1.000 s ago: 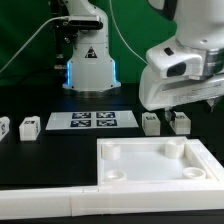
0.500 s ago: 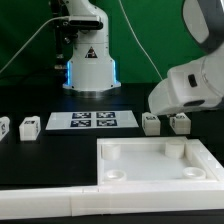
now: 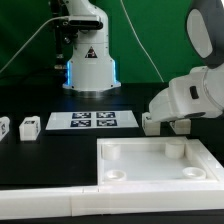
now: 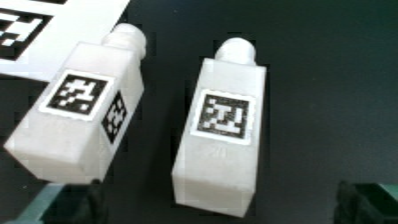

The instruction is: Assemble one leg

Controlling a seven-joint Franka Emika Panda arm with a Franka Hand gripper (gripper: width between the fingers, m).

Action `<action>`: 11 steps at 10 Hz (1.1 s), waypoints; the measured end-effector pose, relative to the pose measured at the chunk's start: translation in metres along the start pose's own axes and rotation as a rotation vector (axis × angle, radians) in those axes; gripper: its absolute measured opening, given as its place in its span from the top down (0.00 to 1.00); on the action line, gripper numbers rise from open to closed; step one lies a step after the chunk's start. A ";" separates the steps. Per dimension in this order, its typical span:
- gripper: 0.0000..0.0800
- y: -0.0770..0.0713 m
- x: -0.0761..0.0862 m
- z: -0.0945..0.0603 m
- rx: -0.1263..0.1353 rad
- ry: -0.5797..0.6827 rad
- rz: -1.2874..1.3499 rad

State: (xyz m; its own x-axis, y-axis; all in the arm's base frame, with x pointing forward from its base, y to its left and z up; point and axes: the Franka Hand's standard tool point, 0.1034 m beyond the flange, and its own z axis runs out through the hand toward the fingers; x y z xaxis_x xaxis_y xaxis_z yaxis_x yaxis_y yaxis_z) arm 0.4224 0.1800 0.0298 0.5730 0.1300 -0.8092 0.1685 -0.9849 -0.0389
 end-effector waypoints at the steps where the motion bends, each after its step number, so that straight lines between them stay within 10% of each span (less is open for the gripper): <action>1: 0.19 -0.001 0.001 0.006 0.000 -0.001 -0.001; 9: 0.19 -0.004 -0.004 0.036 -0.019 -0.038 -0.005; 11: 0.43 -0.004 -0.004 0.037 -0.019 -0.039 -0.006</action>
Offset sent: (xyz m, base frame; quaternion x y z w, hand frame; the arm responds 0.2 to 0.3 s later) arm -0.0213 -0.0075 -0.0103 -0.0201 -0.0020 0.0130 0.9997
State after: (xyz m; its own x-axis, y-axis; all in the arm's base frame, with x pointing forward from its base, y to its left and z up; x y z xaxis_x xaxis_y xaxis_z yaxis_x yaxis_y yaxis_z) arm 0.3904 0.1795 0.0114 0.5401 0.1313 -0.8313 0.1877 -0.9817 -0.0331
